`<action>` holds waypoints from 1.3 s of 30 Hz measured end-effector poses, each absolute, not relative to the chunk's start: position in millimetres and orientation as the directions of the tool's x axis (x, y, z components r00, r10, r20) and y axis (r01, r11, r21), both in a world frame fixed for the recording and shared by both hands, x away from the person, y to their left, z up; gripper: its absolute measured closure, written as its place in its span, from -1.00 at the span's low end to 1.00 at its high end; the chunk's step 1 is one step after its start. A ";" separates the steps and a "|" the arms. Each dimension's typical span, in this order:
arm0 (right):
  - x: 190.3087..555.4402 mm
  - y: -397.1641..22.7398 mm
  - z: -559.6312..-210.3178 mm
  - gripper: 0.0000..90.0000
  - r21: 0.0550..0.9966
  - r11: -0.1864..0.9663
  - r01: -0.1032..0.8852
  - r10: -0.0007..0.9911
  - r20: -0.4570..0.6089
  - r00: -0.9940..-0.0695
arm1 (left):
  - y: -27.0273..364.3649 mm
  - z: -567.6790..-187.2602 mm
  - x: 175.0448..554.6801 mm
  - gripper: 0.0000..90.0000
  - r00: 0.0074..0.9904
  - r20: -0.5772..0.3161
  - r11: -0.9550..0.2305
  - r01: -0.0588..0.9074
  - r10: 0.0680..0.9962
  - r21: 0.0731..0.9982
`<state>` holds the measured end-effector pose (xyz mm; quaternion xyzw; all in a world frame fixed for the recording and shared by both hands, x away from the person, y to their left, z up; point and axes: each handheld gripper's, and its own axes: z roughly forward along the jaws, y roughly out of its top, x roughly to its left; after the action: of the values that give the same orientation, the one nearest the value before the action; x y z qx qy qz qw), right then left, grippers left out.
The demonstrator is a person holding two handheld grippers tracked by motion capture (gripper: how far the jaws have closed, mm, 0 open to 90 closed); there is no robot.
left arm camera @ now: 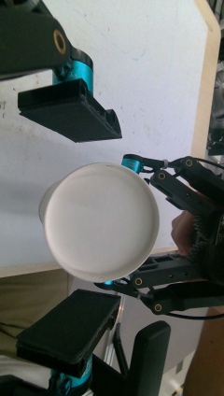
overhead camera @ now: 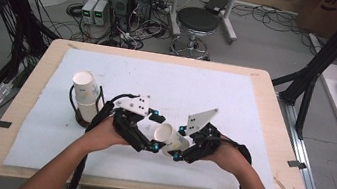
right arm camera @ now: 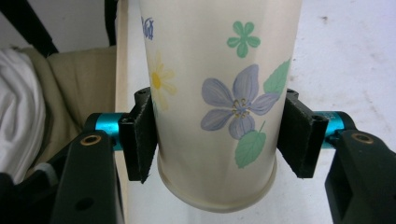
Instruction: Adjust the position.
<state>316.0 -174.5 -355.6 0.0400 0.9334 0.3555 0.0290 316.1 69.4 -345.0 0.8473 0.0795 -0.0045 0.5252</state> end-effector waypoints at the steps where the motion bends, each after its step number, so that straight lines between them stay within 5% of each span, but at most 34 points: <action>1: 315.7 -173.2 -354.7 -0.17 0.656 0.753 0.053 0.090 -0.022 -0.996 | 68.6 -345.0 316.0 -0.60 0.988 -0.094 -0.442 0.140 0.126 0.886; 12: 311.0 -157.3 -351.3 -0.17 0.535 0.845 0.023 0.049 -0.034 -0.998 | 61.5 -349.6 316.9 -0.43 0.990 -0.104 -0.506 0.136 0.092 0.852; 29: 311.4 -151.2 -353.3 -0.16 0.470 0.882 0.026 0.039 -0.019 -0.999 | 58.3 -354.1 315.9 -0.18 0.993 -0.103 -0.553 0.118 0.059 0.825; 34: 311.0 -152.0 -352.6 -0.28 0.479 0.877 0.028 0.043 -0.020 -0.999 | 60.7 -353.0 315.4 -0.17 0.994 -0.095 -0.540 0.111 0.058 0.834; 39: 312.0 -162.9 -345.5 -0.53 0.594 0.802 0.061 0.097 -0.029 -0.995 | 69.6 -352.4 317.0 -0.17 0.992 -0.102 -0.494 0.126 0.074 0.860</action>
<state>312.0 -162.9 -345.5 0.0418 0.9488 0.3118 0.0288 317.0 69.6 -352.4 0.8639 0.0579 -0.0257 0.4996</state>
